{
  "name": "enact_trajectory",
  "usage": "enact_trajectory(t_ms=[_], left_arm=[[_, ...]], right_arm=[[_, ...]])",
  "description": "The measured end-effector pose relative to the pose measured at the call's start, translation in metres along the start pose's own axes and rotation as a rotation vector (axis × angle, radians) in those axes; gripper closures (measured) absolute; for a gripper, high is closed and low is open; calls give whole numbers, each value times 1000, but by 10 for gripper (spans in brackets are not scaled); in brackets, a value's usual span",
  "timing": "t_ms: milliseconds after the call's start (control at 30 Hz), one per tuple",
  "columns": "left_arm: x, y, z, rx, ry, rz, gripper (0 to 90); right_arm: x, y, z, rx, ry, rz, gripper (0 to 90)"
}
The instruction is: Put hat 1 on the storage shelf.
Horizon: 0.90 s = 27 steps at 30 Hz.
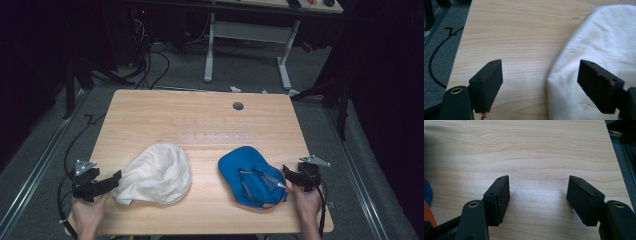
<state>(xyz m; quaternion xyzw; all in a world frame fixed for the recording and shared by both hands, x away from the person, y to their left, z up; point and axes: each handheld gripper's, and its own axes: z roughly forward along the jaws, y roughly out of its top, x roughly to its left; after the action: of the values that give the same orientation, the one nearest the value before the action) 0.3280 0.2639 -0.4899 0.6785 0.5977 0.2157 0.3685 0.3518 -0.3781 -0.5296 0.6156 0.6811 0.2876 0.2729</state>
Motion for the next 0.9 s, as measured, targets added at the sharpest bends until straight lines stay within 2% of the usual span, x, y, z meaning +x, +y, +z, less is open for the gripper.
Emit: enact_trajectory(t_ms=[167, 233, 333, 367, 400, 433, 600, 667, 900], left_arm=[[-14, 2, -13, -4, -35, -3, 174], [-22, 2, -18, 1, -39, 9, 164], [-31, 1, -22, 1, -68, 11, 157], [-38, -1, -24, 7, -93, 11, 154], [-38, -1, -24, 7, -93, 11, 152], [-46, -3, -23, 17, -102, 19, 150], [-59, -7, -21, 35, -131, 19, 135], [-67, -10, -17, 61, -143, 27, 123], [-76, -18, -14, 78, -172, 6, 64]], right_arm=[[0, 0, 0, 1, 1, 1, 352], [0, 0, 0, 0, 1, 1, 352], [0, 0, 0, 0, 1, 1, 352], [0, 0, 0, 1, 1, 1, 352], [0, 0, 0, 0, 1, 1, 352], [0, 0, 0, 0, 1, 1, 352], [0, 0, 0, 1, 1, 1, 352], [0, 0, 0, 1, 0, 3, 352], [1, 0, 0, 1, 0, 6, 351]])
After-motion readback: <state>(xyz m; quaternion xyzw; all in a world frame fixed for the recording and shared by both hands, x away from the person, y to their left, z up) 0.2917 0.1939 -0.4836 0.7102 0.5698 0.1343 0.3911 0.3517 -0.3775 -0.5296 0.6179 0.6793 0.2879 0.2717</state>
